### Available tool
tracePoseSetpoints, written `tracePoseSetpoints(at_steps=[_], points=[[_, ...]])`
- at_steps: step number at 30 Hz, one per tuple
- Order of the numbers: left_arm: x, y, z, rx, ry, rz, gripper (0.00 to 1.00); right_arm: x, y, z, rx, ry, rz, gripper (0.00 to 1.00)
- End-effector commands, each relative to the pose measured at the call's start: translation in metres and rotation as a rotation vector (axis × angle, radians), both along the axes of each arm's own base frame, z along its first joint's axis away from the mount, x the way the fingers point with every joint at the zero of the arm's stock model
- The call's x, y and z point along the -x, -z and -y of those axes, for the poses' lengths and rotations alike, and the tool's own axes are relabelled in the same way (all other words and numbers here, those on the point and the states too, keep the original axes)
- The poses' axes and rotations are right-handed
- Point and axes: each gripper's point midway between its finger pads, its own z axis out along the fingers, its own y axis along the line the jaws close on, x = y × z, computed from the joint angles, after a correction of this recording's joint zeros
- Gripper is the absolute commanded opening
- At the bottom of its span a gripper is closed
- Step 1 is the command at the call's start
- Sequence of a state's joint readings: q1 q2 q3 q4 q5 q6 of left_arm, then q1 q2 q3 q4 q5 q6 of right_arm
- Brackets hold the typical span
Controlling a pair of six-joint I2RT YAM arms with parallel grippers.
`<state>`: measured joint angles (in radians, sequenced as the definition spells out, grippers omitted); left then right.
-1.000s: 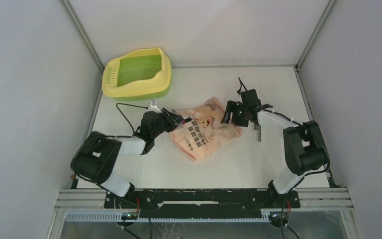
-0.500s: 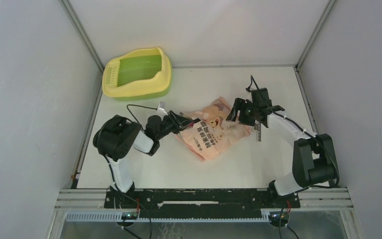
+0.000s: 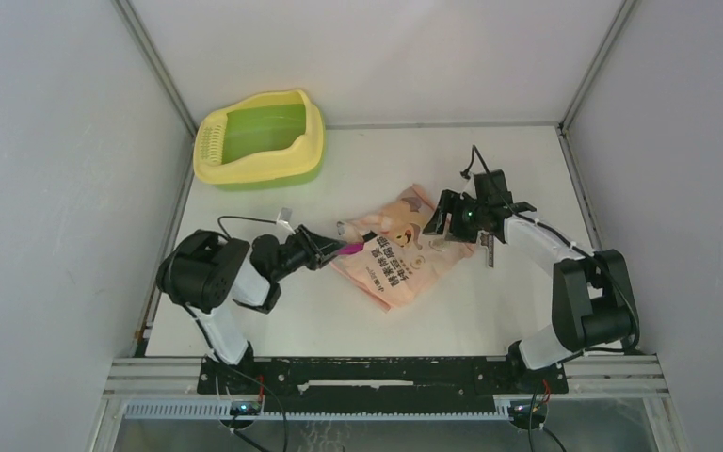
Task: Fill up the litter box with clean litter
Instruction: 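Scoop the cat litter from the cat litter bag.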
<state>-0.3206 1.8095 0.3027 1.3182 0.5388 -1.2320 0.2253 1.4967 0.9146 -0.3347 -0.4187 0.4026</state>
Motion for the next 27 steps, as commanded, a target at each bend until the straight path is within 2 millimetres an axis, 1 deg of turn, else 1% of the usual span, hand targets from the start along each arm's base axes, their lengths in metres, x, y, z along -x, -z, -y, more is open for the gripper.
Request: tracePoseSetpoints(at_steps=[1,7,11,13,16,18,22,26,27], points=[[0.016,-0.025,-0.008,0.031,0.037,0.079,0.0,-0.006,0.003,-0.012,-0.044,-0.017,0.007,0.76],[0.029,-0.021,-0.025,0.025,0.001,0.076,0.0,-0.006,0.008,-0.014,-0.045,-0.018,-0.007,0.76],[0.038,-0.022,-0.036,0.031,-0.019,0.078,0.0,-0.006,0.006,-0.013,-0.044,-0.02,-0.001,0.76],[0.044,-0.022,-0.045,0.031,-0.045,0.078,0.0,-0.007,0.005,-0.011,-0.047,-0.019,0.002,0.75],[0.046,-0.029,-0.058,0.054,-0.079,0.079,0.0,-0.008,0.003,-0.01,-0.047,-0.016,0.002,0.75],[0.047,-0.033,-0.063,0.076,-0.088,0.067,0.0,-0.008,0.003,-0.009,-0.048,-0.016,0.002,0.76],[0.047,-0.034,-0.069,0.098,-0.106,0.043,0.0,-0.009,0.002,-0.009,-0.048,-0.014,0.003,0.75],[0.047,-0.041,-0.074,0.123,-0.107,0.046,0.0,-0.009,0.002,-0.009,-0.049,-0.016,0.004,0.75],[0.051,-0.042,-0.076,0.129,-0.113,0.043,0.0,-0.009,0.001,-0.008,-0.048,-0.013,0.004,0.76]])
